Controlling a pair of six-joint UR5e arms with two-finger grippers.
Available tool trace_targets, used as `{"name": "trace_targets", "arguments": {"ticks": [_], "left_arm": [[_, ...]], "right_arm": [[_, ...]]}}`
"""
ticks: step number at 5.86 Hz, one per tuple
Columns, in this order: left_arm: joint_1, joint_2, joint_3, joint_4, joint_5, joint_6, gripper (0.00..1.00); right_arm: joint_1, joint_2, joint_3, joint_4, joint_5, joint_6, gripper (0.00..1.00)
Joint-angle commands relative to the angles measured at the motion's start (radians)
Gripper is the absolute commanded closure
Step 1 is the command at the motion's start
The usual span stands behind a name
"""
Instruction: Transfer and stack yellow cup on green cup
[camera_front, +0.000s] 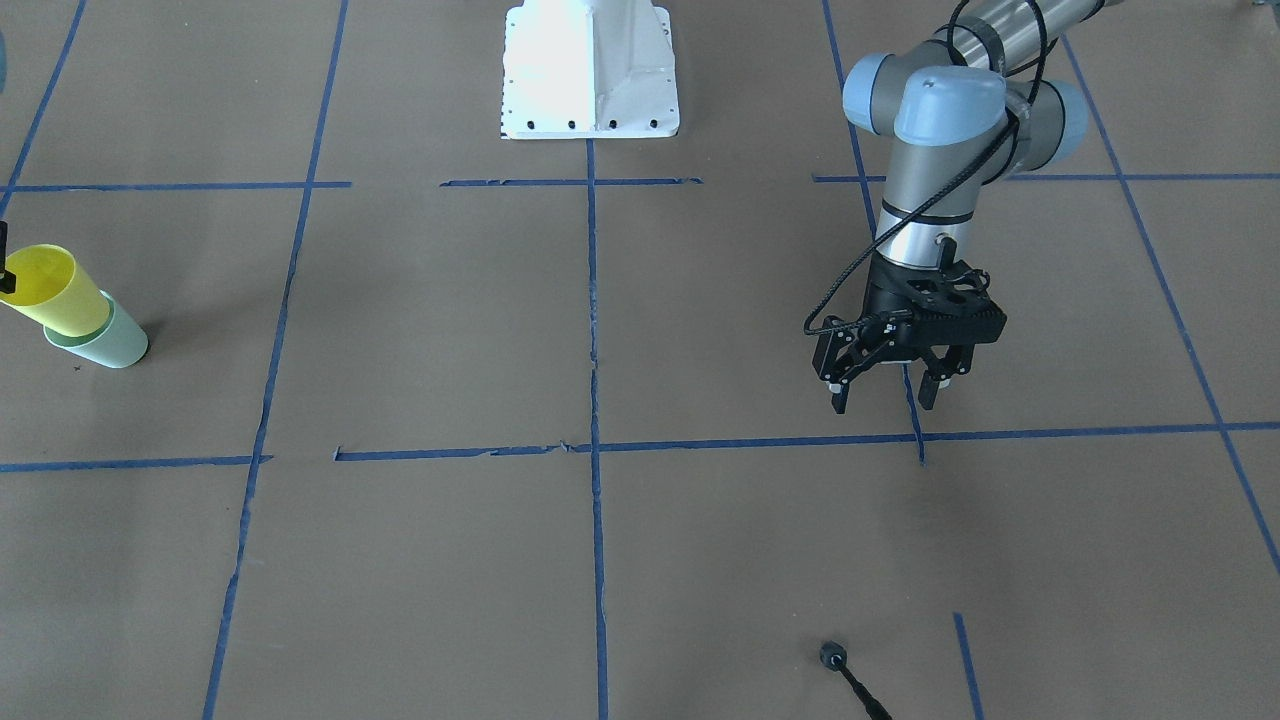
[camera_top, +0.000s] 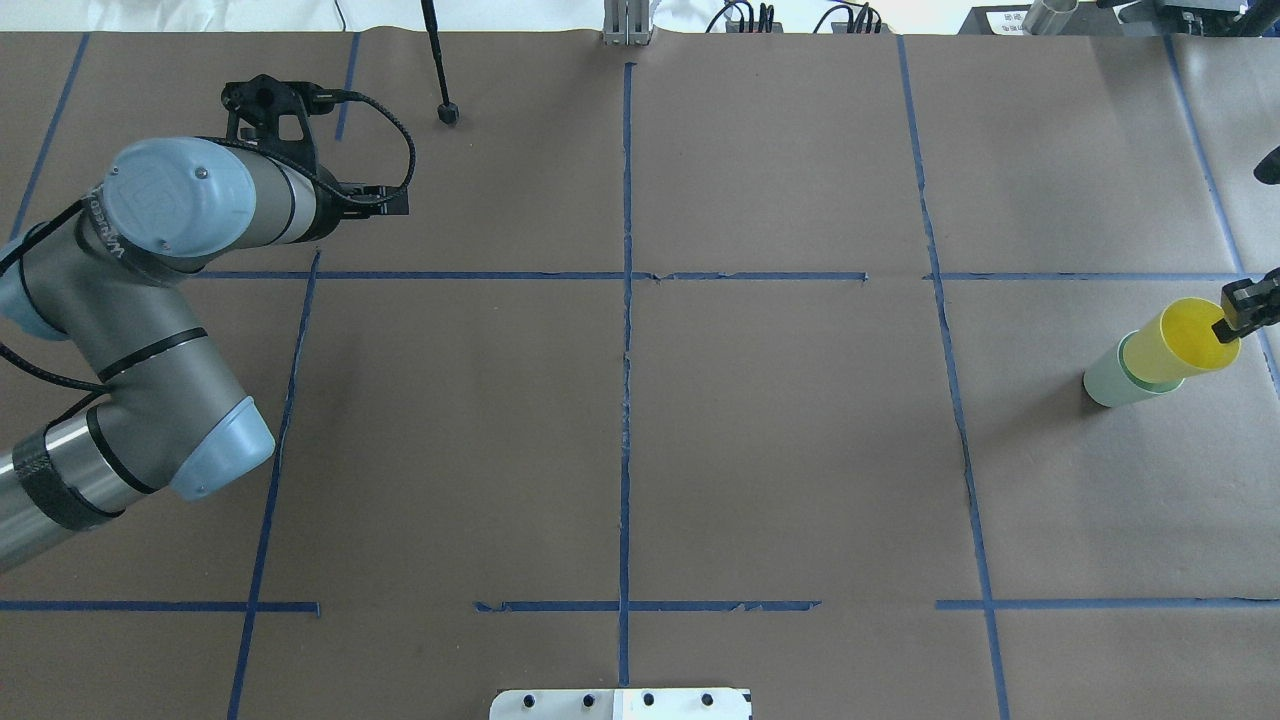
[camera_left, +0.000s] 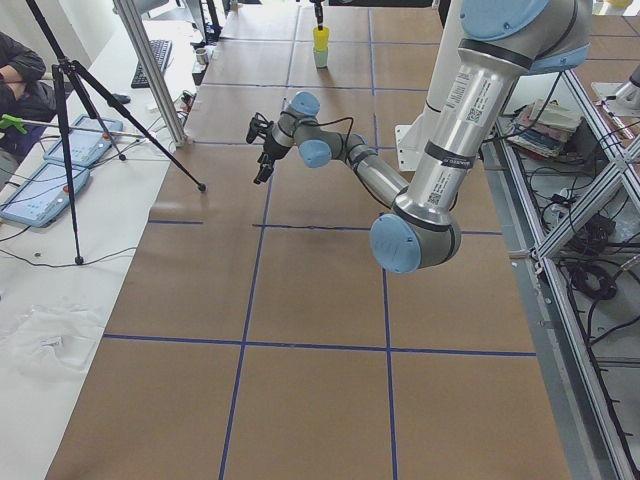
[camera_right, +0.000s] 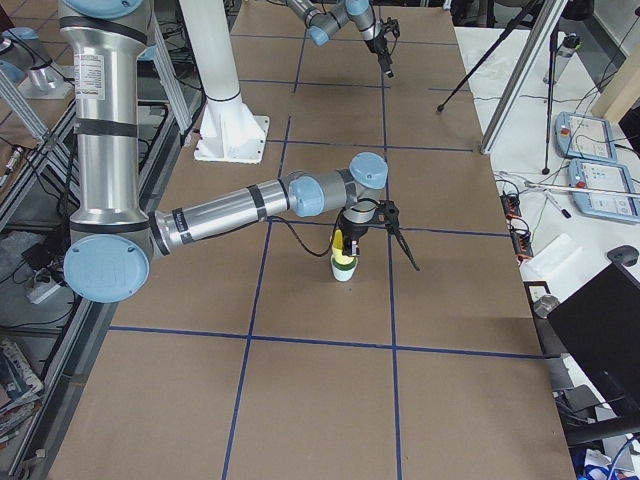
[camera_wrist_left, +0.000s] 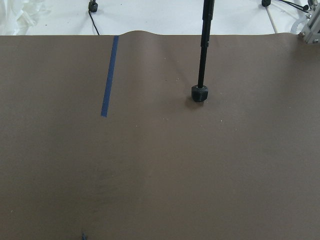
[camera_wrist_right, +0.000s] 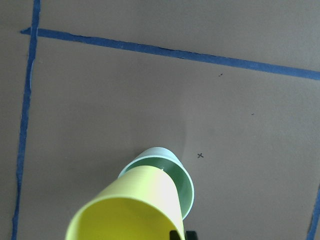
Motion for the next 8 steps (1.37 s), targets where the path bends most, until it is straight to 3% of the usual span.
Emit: {"name": "trace_targets", "arguments": {"ticks": [1, 2, 3, 4, 6, 7, 8], "left_arm": [[0.000, 0.000, -0.012, 0.000, 0.000, -0.002, 0.00], [0.000, 0.002, -0.016, 0.000, 0.000, -0.003, 0.00], [0.000, 0.000, -0.016, 0.000, 0.000, -0.003, 0.00], [0.000, 0.002, -0.022, 0.002, 0.000, -0.003, 0.00], [-0.001, 0.003, -0.030, 0.009, -0.052, 0.001, 0.00], [-0.007, 0.008, -0.055, 0.109, -0.143, 0.036, 0.00], [-0.033, 0.008, -0.126, 0.259, -0.175, 0.194, 0.00]], "right_arm": [[0.000, 0.001, -0.004, 0.000, -0.006, 0.000, 1.00], [0.000, 0.001, -0.004, 0.000, -0.008, -0.002, 1.00], [0.000, 0.001, -0.004, 0.000, -0.009, 0.000, 0.09], [0.000, 0.001, -0.004, 0.000, -0.009, 0.008, 0.00], [0.005, 0.007, 0.000, 0.010, -0.009, 0.000, 0.00], [0.058, 0.002, -0.003, 0.043, -0.009, -0.044, 0.00], [0.114, -0.005, -0.006, 0.037, -0.008, -0.134, 0.00]]}}
